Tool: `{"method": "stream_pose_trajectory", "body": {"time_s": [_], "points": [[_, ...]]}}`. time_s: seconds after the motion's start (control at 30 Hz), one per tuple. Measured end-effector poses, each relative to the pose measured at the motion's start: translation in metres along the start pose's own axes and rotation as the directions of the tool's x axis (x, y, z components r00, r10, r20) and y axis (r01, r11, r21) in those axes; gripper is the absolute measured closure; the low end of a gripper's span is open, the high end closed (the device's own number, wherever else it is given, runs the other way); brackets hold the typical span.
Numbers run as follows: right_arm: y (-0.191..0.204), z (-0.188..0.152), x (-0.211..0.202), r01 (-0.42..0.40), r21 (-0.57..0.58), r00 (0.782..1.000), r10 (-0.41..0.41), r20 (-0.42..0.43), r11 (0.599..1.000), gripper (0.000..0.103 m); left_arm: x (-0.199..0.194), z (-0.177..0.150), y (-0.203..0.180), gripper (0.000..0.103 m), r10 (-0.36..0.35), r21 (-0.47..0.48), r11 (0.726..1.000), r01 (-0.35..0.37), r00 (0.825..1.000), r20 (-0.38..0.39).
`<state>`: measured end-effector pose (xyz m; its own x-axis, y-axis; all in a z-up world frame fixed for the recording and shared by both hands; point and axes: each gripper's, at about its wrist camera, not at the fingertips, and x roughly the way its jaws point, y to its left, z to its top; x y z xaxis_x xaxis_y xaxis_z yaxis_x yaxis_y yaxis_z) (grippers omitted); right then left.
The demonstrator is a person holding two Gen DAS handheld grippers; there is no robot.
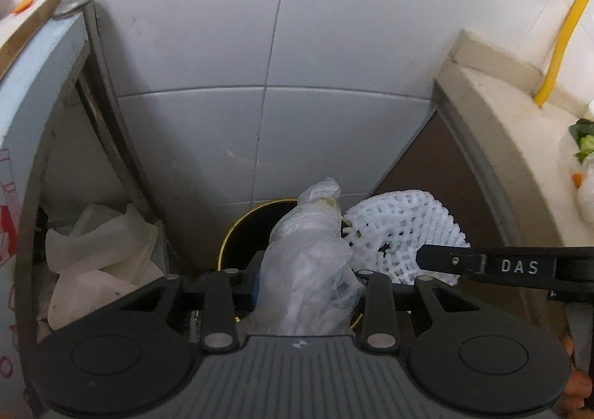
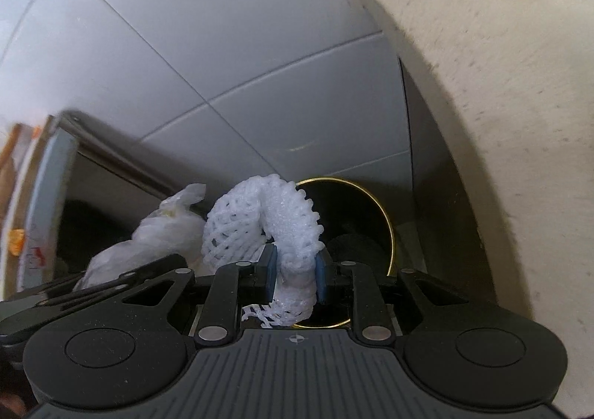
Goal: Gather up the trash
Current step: 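Open the left and right tools over the bin to drop the bag and net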
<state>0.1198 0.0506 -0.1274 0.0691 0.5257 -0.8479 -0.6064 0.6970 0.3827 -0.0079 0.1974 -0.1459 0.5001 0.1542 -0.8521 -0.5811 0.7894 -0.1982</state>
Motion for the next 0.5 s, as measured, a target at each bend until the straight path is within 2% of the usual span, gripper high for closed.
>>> {"method": "stream_pose_trajectory", "body": {"time_s": [0.2,0.27,0.37,0.5], "points": [[0.000,0.003,0.029,0.026,0.006,0.999,-0.026,-0.046,1.000,0.067,0.021,0.001,0.006,0.069,0.030,-0.006,1.000,-0.030,0.999,-0.038],[-0.001,0.002,0.036,0.039,0.013,0.998,-0.039,-0.053,0.999,0.066,0.028,0.001,0.006,0.063,0.051,-0.002,0.999,-0.051,0.998,-0.047],[-0.004,0.004,0.048,0.049,0.022,0.997,-0.048,-0.062,0.999,0.060,0.037,0.002,0.007,0.062,0.061,-0.001,0.998,-0.061,0.997,-0.051],[-0.005,0.007,0.067,0.057,0.024,0.995,-0.055,-0.080,0.998,0.060,0.044,0.000,0.009,0.062,0.072,-0.018,0.997,-0.074,0.994,-0.078]]}}
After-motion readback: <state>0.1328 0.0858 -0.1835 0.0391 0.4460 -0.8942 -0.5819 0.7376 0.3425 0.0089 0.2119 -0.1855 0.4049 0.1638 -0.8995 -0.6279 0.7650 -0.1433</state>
